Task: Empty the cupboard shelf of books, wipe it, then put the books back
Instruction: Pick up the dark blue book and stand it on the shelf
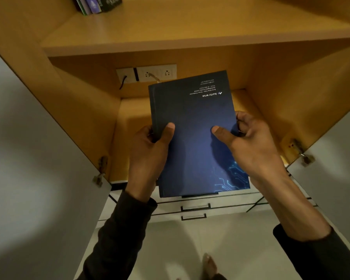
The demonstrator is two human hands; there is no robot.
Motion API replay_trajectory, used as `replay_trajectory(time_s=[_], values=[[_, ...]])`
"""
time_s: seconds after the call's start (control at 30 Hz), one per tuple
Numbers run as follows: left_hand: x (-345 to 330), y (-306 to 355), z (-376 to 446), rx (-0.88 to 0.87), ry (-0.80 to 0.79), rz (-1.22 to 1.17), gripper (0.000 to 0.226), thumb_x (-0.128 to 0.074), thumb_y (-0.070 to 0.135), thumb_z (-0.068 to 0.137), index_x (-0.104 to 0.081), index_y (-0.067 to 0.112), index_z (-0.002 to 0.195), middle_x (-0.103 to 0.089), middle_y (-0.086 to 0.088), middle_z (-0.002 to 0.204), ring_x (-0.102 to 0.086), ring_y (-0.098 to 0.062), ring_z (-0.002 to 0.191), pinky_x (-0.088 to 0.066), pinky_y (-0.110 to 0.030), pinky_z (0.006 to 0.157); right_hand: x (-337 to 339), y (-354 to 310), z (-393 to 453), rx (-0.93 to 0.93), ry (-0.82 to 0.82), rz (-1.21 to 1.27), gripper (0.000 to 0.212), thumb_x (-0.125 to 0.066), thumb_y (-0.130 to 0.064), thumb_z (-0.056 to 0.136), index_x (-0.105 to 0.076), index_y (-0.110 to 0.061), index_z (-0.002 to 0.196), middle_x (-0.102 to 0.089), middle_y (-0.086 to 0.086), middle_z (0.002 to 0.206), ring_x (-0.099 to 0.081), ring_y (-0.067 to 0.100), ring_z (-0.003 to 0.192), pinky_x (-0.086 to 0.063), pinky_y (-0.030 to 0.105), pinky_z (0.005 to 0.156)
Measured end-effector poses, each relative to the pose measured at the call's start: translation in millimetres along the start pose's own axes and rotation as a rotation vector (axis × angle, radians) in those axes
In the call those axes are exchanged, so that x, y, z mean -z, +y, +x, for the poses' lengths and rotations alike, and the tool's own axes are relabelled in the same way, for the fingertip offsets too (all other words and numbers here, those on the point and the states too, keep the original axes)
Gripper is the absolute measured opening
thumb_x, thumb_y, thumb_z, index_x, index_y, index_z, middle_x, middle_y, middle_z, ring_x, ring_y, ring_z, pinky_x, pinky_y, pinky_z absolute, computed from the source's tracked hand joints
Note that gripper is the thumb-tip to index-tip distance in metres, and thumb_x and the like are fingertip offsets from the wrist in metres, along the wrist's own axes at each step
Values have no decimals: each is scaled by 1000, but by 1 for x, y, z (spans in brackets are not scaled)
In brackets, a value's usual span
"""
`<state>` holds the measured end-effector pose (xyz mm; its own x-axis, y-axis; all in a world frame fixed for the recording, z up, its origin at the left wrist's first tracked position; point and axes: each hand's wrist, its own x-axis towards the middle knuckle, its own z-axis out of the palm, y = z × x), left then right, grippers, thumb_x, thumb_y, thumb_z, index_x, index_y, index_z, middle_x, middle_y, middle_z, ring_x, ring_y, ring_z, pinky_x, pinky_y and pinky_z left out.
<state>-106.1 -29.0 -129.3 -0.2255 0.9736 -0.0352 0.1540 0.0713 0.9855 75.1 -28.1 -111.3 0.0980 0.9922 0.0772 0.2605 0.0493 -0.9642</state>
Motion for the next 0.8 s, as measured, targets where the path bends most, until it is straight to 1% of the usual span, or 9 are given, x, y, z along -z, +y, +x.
replay_trajectory(time_s=[0.03, 0.1, 0.17, 0.23, 0.37, 0.43, 0.57, 0.67, 0.8], values=[[0, 1, 5, -6, 7, -8, 9, -59, 42, 92, -60, 34, 91, -64, 22, 89, -63, 11, 74, -47, -10, 62, -1, -1, 6, 12, -5, 2, 12, -68, -14, 89, -56, -17, 91, -60, -25, 62, -56, -16, 59, -41, 1, 55], [-2, 4, 14, -24, 24, -30, 11, -59, 40, 93, -62, 31, 99, -64, 23, 90, -60, 18, 71, -44, -2, 57, -2, -4, 17, 36, -4, 16, 18, -69, -16, 89, -60, -13, 104, -65, -20, 79, -60, -15, 69, -43, 1, 59], [-6, 9, 24, -45, 45, -56, 23, -60, 38, 93, -65, 25, 112, -66, 21, 97, -63, 12, 80, -47, -5, 64, -3, -9, 31, 58, -8, 28, 25, -70, -17, 88, -62, -16, 112, -69, -16, 95, -63, -12, 81, -46, 1, 65], [-9, 15, 34, -55, 67, -82, 25, -60, 36, 93, -65, 24, 115, -68, 19, 100, -65, 8, 86, -49, -10, 71, -3, -13, 46, 73, -12, 45, 26, -71, -14, 87, -62, -17, 112, -71, -13, 100, -66, -6, 88, -48, 4, 71], [-19, 29, 56, -100, 131, -95, 26, -61, 36, 93, -66, 23, 115, -67, 23, 95, -64, 13, 78, -48, -4, 64, 2, -23, 77, 91, -37, 71, 25, -71, -15, 87, -62, -21, 110, -71, -16, 99, -67, -4, 90, -52, 10, 76], [-25, 36, 66, -125, 149, -120, 24, -61, 30, 94, -67, 20, 115, -69, 19, 98, -66, 12, 82, -48, -4, 65, 6, -27, 91, 93, -45, 79, 25, -71, -16, 87, -62, -21, 110, -71, -16, 98, -67, -3, 89, -54, 13, 78], [-34, 44, 84, -144, 174, -131, 29, -62, 30, 93, -68, 19, 119, -72, 12, 106, -68, 0, 96, -53, -14, 77, 12, -35, 115, 98, -70, 96, 27, -70, -15, 88, -63, -18, 114, -72, -13, 99, -69, 0, 88, -56, 21, 81], [-36, 48, 98, -142, 206, -130, 30, -63, 34, 92, -68, 19, 117, -73, 10, 107, -68, -3, 99, -52, -22, 84, 14, -39, 131, 110, -98, 100, 29, -70, -14, 88, -62, -14, 116, -72, -12, 99, -69, 0, 87, -56, 20, 81], [-37, 56, 115, -136, 251, -156, 28, -65, 30, 91, -69, 14, 114, -74, 8, 103, -70, -3, 95, -53, -14, 76, 10, -44, 151, 106, -126, 104, 28, -69, -14, 89, -62, -13, 116, -73, -10, 99, -70, 3, 88, -57, 28, 85]])
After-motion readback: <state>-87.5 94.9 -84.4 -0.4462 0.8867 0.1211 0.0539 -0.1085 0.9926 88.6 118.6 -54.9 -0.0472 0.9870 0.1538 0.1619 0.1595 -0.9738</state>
